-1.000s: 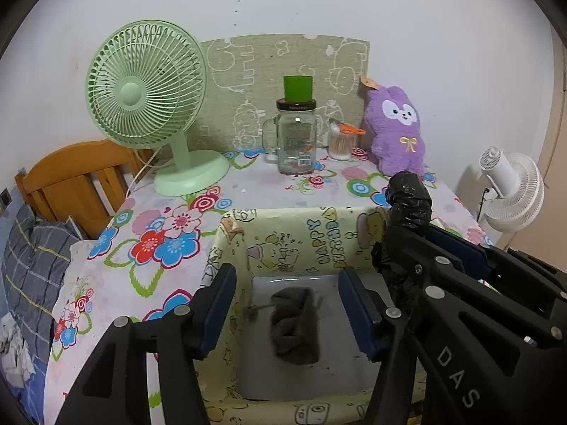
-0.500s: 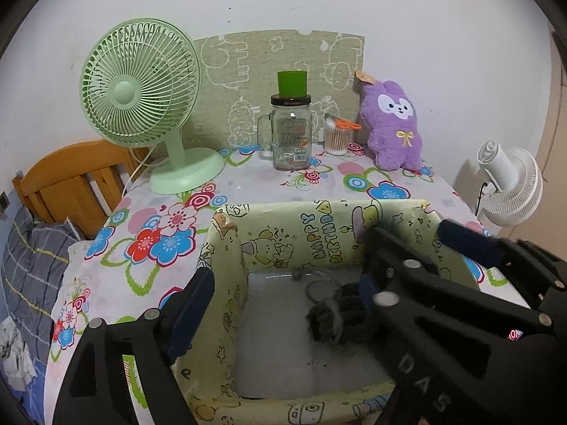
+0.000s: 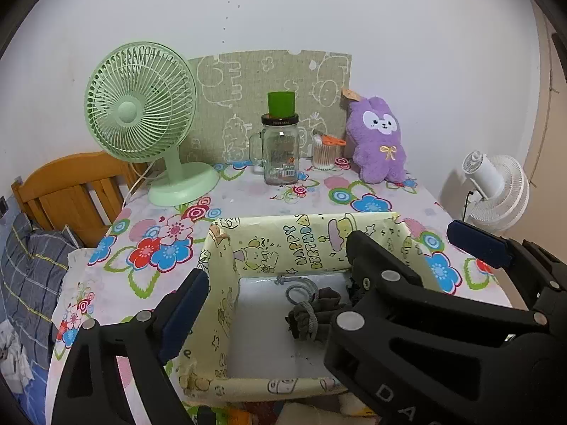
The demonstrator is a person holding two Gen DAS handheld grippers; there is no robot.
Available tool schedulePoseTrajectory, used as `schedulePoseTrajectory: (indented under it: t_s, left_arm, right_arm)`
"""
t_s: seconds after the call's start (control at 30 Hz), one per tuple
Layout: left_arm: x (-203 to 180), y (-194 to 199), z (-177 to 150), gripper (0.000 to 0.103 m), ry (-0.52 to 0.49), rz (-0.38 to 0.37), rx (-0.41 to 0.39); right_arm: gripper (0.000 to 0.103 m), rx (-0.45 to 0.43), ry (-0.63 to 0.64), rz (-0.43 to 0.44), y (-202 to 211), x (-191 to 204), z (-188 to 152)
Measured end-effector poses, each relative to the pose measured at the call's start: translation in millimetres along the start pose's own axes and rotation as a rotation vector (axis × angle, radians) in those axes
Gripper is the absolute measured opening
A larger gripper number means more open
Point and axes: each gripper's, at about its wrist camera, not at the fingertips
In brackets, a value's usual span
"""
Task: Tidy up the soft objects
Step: 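Open both tools to drop the socks into the fabric box, then withdraw both tools and move toward the white folded cloth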
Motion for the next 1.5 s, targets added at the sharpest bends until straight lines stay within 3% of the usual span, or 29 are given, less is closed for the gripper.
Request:
schedulePoseTrajectory:
  t_s: [0.4, 1.5]
  left_arm:
    - [-4.5, 27.8, 1.8, 0.1, 0.001, 0.0, -0.03]
    - [-13.3, 109.5, -25.6, 0.1, 0.022, -0.025, -0.085]
  right_arm:
    - [0.092, -0.036, 0.005, -0.009, 30.3, 1.0, 5.0]
    - [0.093, -0.144, 0.004, -0.034, 125.9, 5.1, -17.1]
Point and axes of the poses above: each gripper's, at about its wrist camera, not at the fingertips, and y roughly against the way its jaws point, x to its left, z to its top, and after that the axes turned 12 degrees about -x, right-handed
